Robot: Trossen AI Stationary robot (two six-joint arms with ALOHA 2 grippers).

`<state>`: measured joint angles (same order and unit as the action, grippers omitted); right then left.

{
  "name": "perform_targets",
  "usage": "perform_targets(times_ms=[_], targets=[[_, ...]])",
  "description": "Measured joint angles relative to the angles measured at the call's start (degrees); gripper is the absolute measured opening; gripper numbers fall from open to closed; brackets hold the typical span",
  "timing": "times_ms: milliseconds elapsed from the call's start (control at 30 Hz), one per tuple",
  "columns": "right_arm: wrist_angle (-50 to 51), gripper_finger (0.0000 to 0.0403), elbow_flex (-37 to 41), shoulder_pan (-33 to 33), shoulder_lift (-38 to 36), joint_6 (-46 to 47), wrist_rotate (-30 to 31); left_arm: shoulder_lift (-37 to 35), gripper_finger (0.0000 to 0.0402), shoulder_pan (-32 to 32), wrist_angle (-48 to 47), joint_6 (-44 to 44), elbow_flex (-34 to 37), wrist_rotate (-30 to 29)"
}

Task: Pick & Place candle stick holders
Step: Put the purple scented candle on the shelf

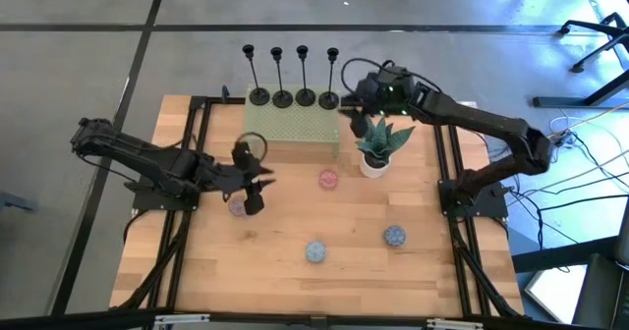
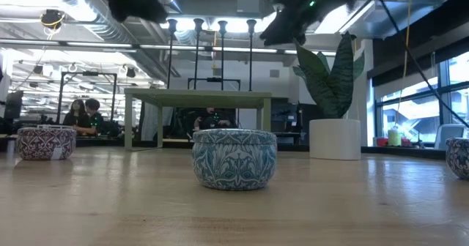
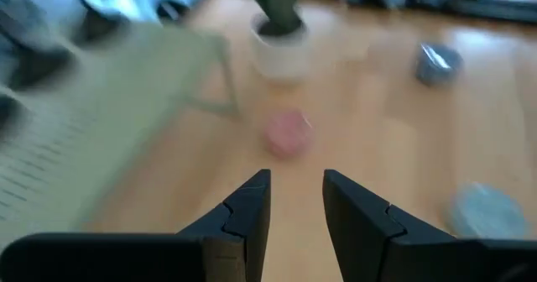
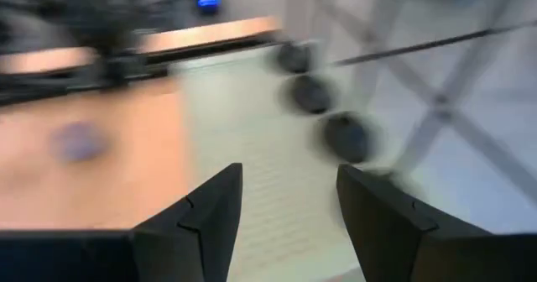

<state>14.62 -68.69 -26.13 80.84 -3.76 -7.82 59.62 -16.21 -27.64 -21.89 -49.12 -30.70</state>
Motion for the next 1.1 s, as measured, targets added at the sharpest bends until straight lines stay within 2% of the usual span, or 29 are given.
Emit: perform_targets(times_ms=[167, 300, 500, 700, 767, 1000, 1100], targets=[[5.8, 0.02, 0.0, 4.7, -4.2, 3.3, -16.5, 3.5, 0.0106, -2.6, -2.9, -7.8, 0.0, 11.0], [6.1, 0.02, 0.0, 9.3, -6.2, 3.3, -25.2, 6.1, 0.0106, -4.0, -3.0, -10.4, 0.0, 14.2], [6.7, 0.0199, 0.0, 16.0, -5.5, 3.3, -25.1, 11.0, 0.0109, -3.5, -3.0, -10.8, 0.0, 14.8], [4.0, 0.0199, 0.0, 19.7, -4.7, 3.3, -24.4, 15.3, 0.0133, -1.9, -3.2, -9.3, 0.0, 17.6], [3.4, 0.0199, 0.0, 20.3, -4.7, 3.3, -24.3, 16.2, 0.0147, -0.6, -3.5, -7.8, 0.0, 18.0], [-3.5, 0.0199, 0.0, 21.1, -4.7, 3.4, -24.0, 19.7, 0.0209, 3.8, -3.6, -0.4, 0.0, 25.6], [-5.2, 0.0199, 0.0, 21.1, -4.7, 4.7, -19.9, 20.7, 0.0239, 5.2, -3.9, 0.8, 0.0, 26.4]])
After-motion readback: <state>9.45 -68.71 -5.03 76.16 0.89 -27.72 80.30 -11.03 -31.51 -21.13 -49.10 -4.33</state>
